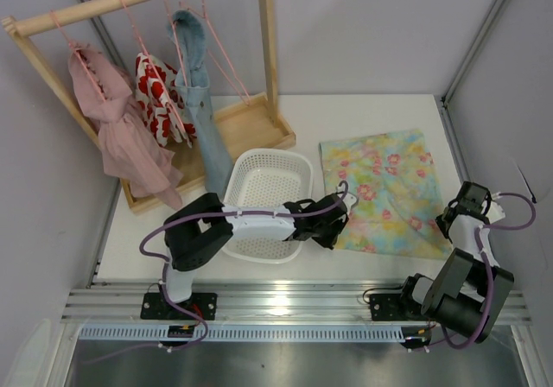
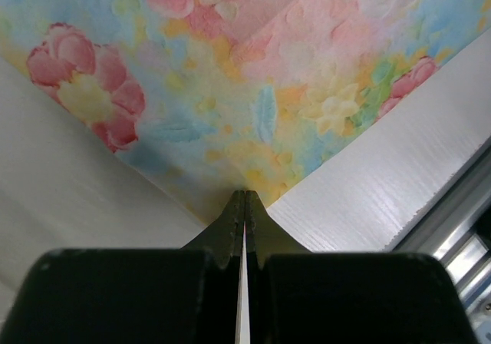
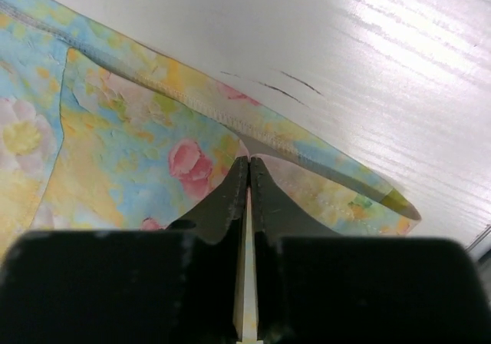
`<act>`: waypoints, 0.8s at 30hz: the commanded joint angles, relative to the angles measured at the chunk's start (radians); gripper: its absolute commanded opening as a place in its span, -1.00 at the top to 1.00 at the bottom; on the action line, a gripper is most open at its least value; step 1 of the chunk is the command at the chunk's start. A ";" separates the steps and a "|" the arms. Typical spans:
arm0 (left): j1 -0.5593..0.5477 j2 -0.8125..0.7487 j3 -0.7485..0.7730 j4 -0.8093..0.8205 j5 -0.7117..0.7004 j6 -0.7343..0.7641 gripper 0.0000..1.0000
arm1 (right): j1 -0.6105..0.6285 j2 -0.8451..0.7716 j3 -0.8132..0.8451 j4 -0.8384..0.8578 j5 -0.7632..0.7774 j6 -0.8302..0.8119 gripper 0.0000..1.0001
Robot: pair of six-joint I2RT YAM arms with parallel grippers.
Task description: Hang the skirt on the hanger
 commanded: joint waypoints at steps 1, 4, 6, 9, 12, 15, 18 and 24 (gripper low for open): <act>0.005 0.023 -0.009 0.034 0.017 -0.022 1.00 | -0.006 -0.034 0.020 0.002 0.048 0.005 1.00; 0.005 0.026 -0.026 0.038 0.007 -0.016 1.00 | -0.005 -0.057 0.027 -0.005 0.068 0.004 1.00; 0.003 0.026 -0.035 0.041 -0.008 -0.016 1.00 | -0.006 -0.065 0.034 -0.016 0.093 0.002 1.00; 0.003 0.025 -0.044 0.044 -0.023 -0.017 1.00 | -0.008 -0.063 0.053 -0.037 0.142 -0.005 1.00; 0.005 0.019 -0.049 0.048 -0.028 -0.016 1.00 | -0.020 -0.065 0.066 -0.070 0.174 -0.004 1.00; 0.003 0.017 -0.057 0.051 -0.026 -0.012 1.00 | -0.051 -0.073 0.050 -0.077 0.155 0.010 1.00; 0.005 0.014 -0.060 0.052 -0.025 -0.009 1.00 | -0.058 -0.068 0.027 -0.054 0.131 0.004 0.79; 0.003 -0.011 -0.021 0.015 -0.005 0.009 1.00 | -0.049 -0.069 0.124 -0.113 0.020 -0.071 -0.10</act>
